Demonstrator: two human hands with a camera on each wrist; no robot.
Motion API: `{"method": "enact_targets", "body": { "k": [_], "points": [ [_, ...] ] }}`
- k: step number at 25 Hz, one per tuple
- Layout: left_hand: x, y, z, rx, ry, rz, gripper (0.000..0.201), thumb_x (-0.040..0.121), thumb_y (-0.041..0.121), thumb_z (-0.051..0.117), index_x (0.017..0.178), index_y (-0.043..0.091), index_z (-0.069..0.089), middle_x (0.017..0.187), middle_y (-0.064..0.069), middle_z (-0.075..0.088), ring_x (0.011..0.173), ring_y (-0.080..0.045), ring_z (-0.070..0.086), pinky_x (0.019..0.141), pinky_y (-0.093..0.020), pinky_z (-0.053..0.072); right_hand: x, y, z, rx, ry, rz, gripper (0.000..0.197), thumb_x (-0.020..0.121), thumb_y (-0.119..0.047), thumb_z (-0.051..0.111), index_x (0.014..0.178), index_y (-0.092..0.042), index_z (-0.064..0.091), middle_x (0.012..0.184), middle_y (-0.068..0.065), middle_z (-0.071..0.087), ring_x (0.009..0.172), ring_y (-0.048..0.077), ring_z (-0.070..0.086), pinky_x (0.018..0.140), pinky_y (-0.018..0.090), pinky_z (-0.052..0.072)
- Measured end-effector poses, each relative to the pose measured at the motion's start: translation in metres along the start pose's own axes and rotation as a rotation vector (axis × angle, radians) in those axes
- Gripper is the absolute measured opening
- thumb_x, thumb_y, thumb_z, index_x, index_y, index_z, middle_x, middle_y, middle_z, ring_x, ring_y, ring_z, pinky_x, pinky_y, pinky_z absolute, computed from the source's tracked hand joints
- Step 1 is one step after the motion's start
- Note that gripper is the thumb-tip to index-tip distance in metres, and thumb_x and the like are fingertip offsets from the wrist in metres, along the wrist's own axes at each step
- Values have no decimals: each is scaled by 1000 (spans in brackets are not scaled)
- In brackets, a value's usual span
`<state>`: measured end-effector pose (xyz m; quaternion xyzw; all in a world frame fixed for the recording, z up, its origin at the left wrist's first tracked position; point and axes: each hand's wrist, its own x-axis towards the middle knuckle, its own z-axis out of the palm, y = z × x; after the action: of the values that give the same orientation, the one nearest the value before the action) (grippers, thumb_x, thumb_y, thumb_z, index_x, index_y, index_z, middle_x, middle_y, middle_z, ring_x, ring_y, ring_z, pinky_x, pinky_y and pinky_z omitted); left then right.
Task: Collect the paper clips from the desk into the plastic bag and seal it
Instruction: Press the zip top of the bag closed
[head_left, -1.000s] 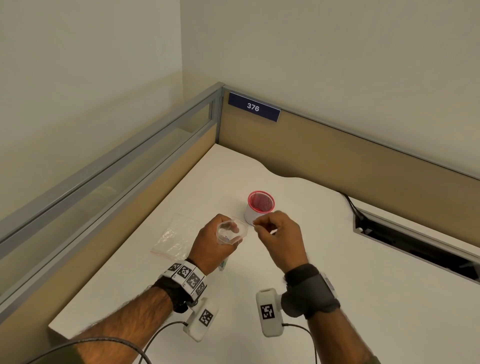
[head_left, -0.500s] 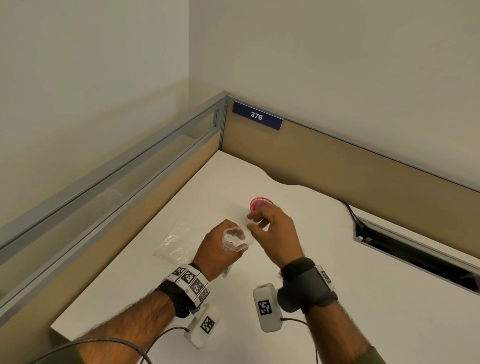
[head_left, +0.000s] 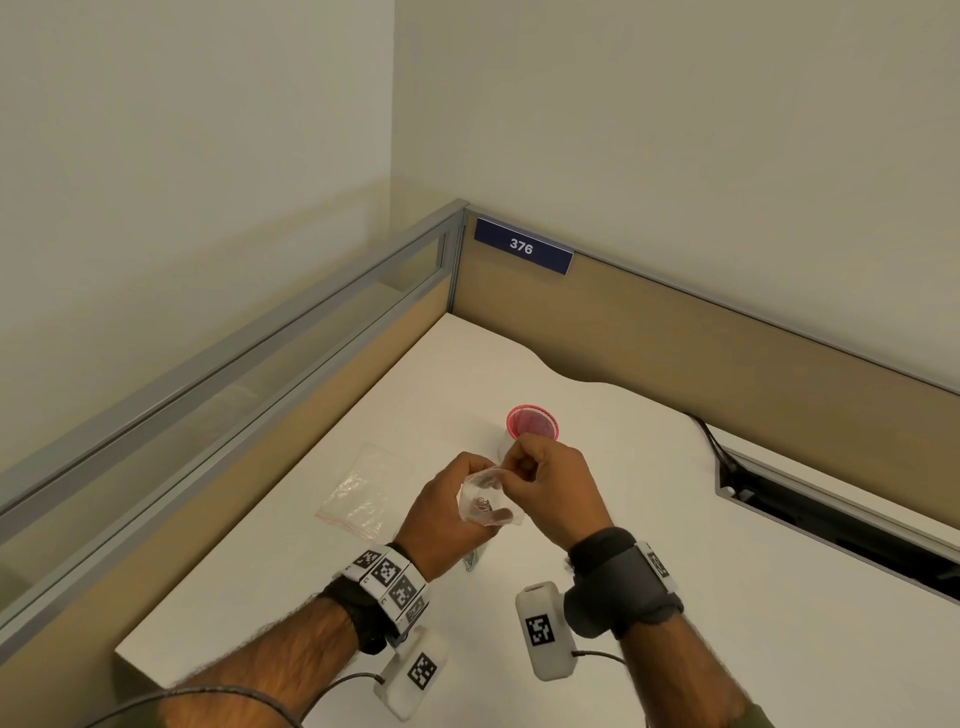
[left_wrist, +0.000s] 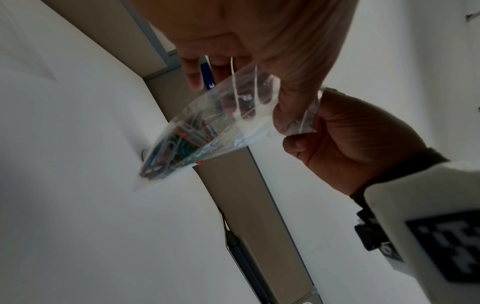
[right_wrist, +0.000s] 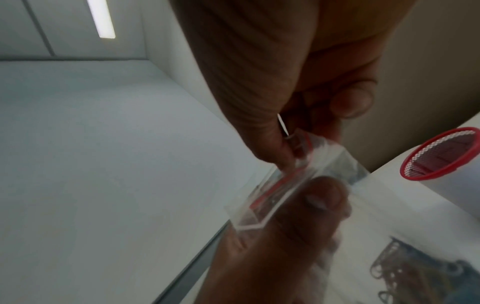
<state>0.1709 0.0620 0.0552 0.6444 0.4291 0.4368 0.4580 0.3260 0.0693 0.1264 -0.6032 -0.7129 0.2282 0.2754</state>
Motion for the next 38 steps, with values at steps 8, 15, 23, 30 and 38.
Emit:
{"method": "enact_targets", "body": {
  "k": [8, 15, 23, 30, 38],
  "points": [
    [-7, 0, 4, 70, 201, 32, 36, 79, 24, 82, 106, 23, 58, 101, 11, 69, 100, -9, 65, 89, -27, 53, -8, 14, -4, 272, 186, 196, 6, 80, -8, 61, 76, -12, 60, 69, 14, 64, 61, 31, 63, 50, 29, 54],
    [-5, 6, 4, 40, 262, -7, 32, 80, 26, 81, 99, 23, 55, 98, 7, 76, 95, -5, 70, 80, -8, 49, -11, 18, -1, 469, 232, 307, 4, 82, -5, 58, 81, -1, 58, 76, 26, 64, 53, 19, 56, 45, 20, 46],
    [4, 13, -4, -79, 175, 22, 17, 96, 2, 56, 99, 15, 67, 93, -1, 78, 94, -16, 73, 92, -42, 56, -25, 41, -13, 610, 127, 192, 12, 90, -11, 59, 99, -15, 66, 95, 2, 70, 81, 12, 64, 62, 25, 54],
    [8, 14, -9, -118, 56, 27, 22, 98, 11, 47, 111, 20, 63, 102, -4, 77, 100, -19, 73, 91, -37, 55, -29, 49, 9, 529, 89, 131, 10, 84, -16, 71, 94, -18, 70, 94, -4, 72, 89, 10, 66, 74, 22, 56],
    [19, 15, -22, -313, 193, -69, 8, 91, -3, 64, 95, 1, 69, 82, -12, 78, 79, -20, 75, 75, -22, 55, -21, 47, 0, 781, 149, 141, 7, 88, -3, 63, 88, 0, 70, 90, 15, 72, 86, 32, 67, 70, 32, 58]
  ]
}}
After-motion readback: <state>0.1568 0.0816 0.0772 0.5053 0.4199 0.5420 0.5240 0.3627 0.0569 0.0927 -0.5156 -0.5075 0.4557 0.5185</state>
